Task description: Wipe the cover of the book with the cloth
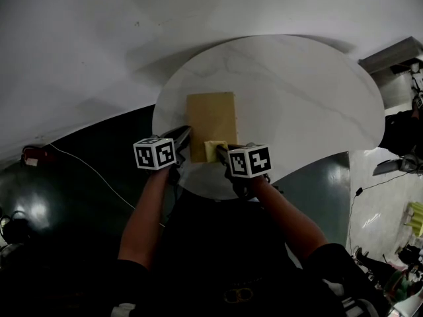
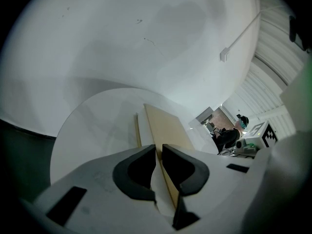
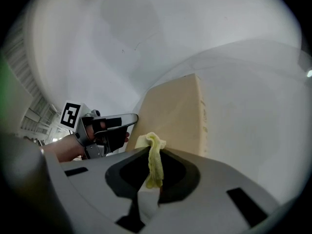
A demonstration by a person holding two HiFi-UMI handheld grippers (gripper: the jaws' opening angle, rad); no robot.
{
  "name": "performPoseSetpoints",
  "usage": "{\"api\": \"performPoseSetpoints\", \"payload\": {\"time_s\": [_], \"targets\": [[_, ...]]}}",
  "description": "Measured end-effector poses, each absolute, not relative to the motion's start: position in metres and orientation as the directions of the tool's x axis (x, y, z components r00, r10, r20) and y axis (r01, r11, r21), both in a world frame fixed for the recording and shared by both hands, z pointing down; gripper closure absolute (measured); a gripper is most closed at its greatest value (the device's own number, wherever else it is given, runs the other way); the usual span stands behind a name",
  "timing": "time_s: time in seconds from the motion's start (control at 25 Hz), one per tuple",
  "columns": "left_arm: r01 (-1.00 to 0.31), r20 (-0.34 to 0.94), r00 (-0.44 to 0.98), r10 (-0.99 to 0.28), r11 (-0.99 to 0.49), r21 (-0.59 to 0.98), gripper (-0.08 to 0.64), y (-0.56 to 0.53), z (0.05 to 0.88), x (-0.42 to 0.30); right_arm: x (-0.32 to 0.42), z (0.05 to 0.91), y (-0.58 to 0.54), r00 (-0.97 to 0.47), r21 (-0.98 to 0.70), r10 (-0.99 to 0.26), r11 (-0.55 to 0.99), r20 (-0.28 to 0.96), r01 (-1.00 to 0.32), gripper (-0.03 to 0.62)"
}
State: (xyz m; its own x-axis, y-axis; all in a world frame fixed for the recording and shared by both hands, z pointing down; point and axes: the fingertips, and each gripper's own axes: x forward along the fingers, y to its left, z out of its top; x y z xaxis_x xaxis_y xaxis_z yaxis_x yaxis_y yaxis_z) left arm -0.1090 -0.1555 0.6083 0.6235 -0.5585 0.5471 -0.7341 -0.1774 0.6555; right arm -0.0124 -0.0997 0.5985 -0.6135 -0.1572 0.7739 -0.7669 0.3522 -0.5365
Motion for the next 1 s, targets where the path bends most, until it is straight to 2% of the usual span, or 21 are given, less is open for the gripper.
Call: {"api": "performPoseSetpoints", "payload": {"time_s": [0.56, 1.0], "targets": [[-0.741, 0.554, 0.616, -0.560, -0.173, 0.649, 0.515, -0.156, 0.609, -0.110, 0.038, 0.600, -0.109, -0.578, -0.513, -0.206, 0.295, 0.789, -0.806, 0.505], [-0.747, 0.558, 0.611, -0.561, -0.175, 0.642, 0.515, -0.155, 0.609, -0.111, 0.040, 0.601, -0.109, -0.574, -0.513, -0.215, 0.282, 0.790, -0.811, 0.505]]}}
